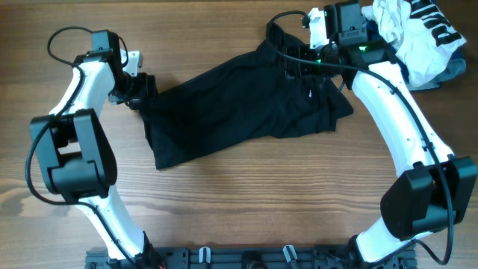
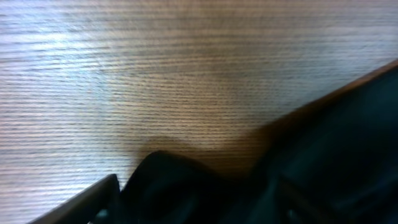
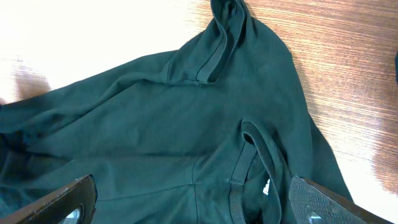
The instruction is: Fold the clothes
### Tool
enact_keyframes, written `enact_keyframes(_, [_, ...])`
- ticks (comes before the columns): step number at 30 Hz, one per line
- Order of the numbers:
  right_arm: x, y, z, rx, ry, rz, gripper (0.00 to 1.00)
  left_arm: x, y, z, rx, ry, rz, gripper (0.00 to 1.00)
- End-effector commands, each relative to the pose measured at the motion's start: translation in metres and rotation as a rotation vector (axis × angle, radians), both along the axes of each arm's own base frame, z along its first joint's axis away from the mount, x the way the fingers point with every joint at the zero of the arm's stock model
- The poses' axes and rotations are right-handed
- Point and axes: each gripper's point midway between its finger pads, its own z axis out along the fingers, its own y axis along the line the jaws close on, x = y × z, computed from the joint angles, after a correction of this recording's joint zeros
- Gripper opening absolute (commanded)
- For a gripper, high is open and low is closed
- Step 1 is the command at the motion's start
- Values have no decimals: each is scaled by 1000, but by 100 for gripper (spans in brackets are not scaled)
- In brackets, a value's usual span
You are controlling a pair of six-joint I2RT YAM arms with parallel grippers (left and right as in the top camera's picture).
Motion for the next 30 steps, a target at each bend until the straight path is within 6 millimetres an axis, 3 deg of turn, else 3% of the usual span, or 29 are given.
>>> enact_keyframes(1, [3, -4, 8, -24, -31, 2, 99, -5, 2, -16, 14, 40, -26, 61])
enact_keyframes(3, [3, -4, 8, -23, -31, 3, 99, -6, 9, -18, 55, 47, -18, 46])
enact_keyframes(6, [3, -4, 8, -23, -31, 2, 99, -6, 12, -18, 80, 50, -17, 35])
enact_keyframes(10, [3, -4, 8, -22, -31, 2, 99, -4, 12, -18, 81, 40, -17, 4])
enact_keyframes(16, [10, -3, 13, -15, -66, 1, 98, 10, 22, 2, 121, -16, 66, 4])
enact_keyframes(20, [24, 0, 24, 1, -135, 0, 96, 26, 26, 44, 124, -115, 138, 4])
enact_keyframes(23, [45, 5, 29, 18, -218, -2, 96, 30, 25, 74, 111, -183, 173, 4])
enact_keyframes(26, [71, 10, 12, 29, -258, -4, 93, 27, 23, 92, 92, -210, 192, 4])
enact_keyframes(30, [94, 23, -35, 57, -200, 18, 93, 21, 21, 91, 86, -185, 192, 4])
